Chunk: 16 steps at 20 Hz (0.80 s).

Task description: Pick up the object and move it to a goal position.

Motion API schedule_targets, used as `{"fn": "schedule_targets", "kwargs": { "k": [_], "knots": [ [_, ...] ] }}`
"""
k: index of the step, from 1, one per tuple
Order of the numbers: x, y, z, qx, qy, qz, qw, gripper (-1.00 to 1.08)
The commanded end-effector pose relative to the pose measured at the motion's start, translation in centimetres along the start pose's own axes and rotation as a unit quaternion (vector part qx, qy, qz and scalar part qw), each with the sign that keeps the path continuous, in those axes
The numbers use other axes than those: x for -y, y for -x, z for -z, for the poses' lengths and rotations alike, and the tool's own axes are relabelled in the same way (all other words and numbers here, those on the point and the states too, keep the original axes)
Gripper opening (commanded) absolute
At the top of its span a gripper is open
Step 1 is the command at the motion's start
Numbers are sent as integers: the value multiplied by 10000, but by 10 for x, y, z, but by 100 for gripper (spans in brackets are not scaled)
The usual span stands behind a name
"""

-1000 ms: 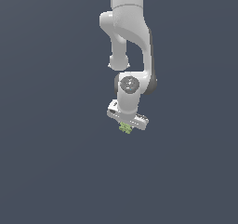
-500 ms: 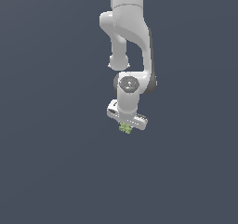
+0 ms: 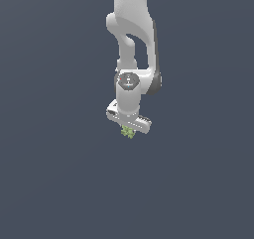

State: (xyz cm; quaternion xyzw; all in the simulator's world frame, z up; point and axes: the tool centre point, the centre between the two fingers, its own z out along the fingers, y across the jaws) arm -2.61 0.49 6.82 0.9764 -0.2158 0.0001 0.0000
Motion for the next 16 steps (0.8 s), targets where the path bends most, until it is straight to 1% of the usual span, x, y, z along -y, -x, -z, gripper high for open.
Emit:
{"fn": "schedule_targets", "kwargs": {
  "k": [1, 5, 16],
  "knots": [
    [-16, -2, 14, -3, -4, -5, 10000, -100],
    [-50, -5, 43, -2, -6, -4, 10000, -100],
    [-158, -16, 134, 3, -14, -3, 10000, -100]
  ]
}}
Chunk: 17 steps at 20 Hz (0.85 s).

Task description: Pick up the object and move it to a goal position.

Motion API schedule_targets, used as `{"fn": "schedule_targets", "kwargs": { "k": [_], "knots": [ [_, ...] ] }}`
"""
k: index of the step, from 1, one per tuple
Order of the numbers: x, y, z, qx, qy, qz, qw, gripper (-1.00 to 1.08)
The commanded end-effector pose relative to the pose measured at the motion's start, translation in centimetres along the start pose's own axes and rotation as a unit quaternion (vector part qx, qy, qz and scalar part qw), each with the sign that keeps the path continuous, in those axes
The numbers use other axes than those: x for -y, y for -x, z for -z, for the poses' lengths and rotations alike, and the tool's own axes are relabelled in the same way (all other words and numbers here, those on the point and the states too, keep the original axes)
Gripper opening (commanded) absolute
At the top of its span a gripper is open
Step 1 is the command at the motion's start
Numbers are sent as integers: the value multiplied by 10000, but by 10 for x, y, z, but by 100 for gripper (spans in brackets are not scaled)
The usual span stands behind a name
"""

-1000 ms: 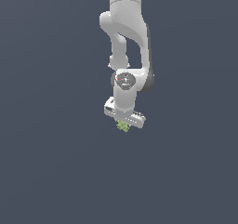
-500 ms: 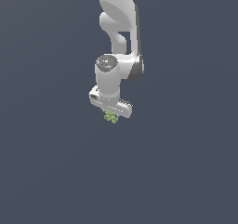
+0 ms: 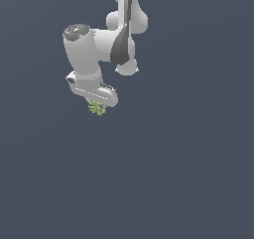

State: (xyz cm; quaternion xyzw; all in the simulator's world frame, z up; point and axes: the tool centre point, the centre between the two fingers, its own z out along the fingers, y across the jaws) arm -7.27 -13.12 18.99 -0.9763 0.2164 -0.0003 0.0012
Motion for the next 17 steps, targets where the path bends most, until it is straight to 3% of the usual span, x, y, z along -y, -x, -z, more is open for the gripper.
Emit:
{"fn": "schedule_targets", "kwargs": {
  "k": [1, 9, 17],
  "knots": [
    [-24, -2, 21, 3, -2, 3, 10000, -100],
    [-80, -11, 70, 3, 4, 7, 10000, -100],
    [-97, -16, 86, 1, 13, 11, 10000, -100]
  ]
}}
